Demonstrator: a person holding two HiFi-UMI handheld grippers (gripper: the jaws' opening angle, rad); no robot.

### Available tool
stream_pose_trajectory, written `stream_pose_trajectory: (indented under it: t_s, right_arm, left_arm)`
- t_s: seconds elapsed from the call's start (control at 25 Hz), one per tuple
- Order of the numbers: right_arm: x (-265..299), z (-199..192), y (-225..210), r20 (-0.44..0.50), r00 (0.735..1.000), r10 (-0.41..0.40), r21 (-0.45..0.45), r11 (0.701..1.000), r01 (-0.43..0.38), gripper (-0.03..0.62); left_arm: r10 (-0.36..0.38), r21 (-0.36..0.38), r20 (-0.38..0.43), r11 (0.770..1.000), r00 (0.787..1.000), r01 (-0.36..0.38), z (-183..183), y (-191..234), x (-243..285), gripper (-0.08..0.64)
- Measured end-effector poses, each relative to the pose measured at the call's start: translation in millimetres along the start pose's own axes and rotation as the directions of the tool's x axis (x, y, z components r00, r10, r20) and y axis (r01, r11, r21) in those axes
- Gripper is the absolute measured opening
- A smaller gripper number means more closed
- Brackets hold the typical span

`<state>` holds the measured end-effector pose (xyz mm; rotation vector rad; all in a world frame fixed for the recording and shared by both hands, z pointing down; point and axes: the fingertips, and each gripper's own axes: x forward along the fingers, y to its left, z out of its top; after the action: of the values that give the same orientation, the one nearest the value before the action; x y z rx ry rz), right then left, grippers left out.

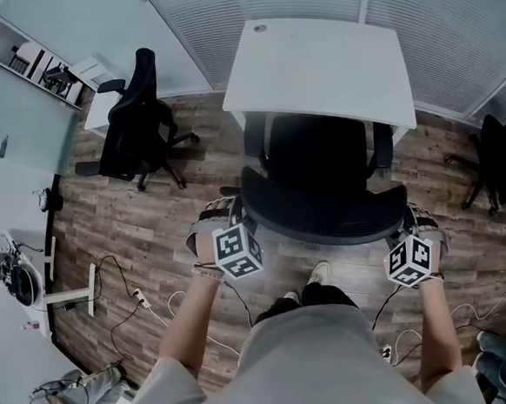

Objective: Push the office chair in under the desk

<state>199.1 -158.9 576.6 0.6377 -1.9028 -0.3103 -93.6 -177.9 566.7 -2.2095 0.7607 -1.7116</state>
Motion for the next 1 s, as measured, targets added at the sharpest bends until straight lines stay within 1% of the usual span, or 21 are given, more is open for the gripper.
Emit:
stream_pose_trajectory:
  t_s: [0.2, 0.44, 0.72, 1.0]
  right_arm:
    - [14.2, 6.0, -17.9, 0.008, 1.000, 0.005, 0.001, 1.000, -0.005, 0.190]
    - [25.6, 9.1, -32.5, 0.018, 1.000, 0.015, 0.008, 1.000, -0.015, 0.187]
    - [38.1, 12.0, -47.7, 0.009, 1.000, 0.013, 0.012, 1.000, -0.014, 0.186]
    - [51.2, 6.3, -71.5, -0.016, 1.000, 0.009, 0.023, 1.000, -0.009, 0.186]
  left_arm:
    - [0.021, -0.007, -0.009, 1.000, 1.000, -0.021, -0.8, 23.2, 13.9, 0.132]
    - [0.023, 0.007, -0.014, 1.000, 1.000, -0.023, 0.7, 43.9, 27.9, 0.132]
    - [0.016, 0.013, 0.012, 1.000, 1.000, -0.017, 0.6, 62.0, 39.5, 0.132]
    - [0.012, 0.027, 0.043, 1.000, 0.999, -0.013, 12.1, 81.7, 54.0, 0.132]
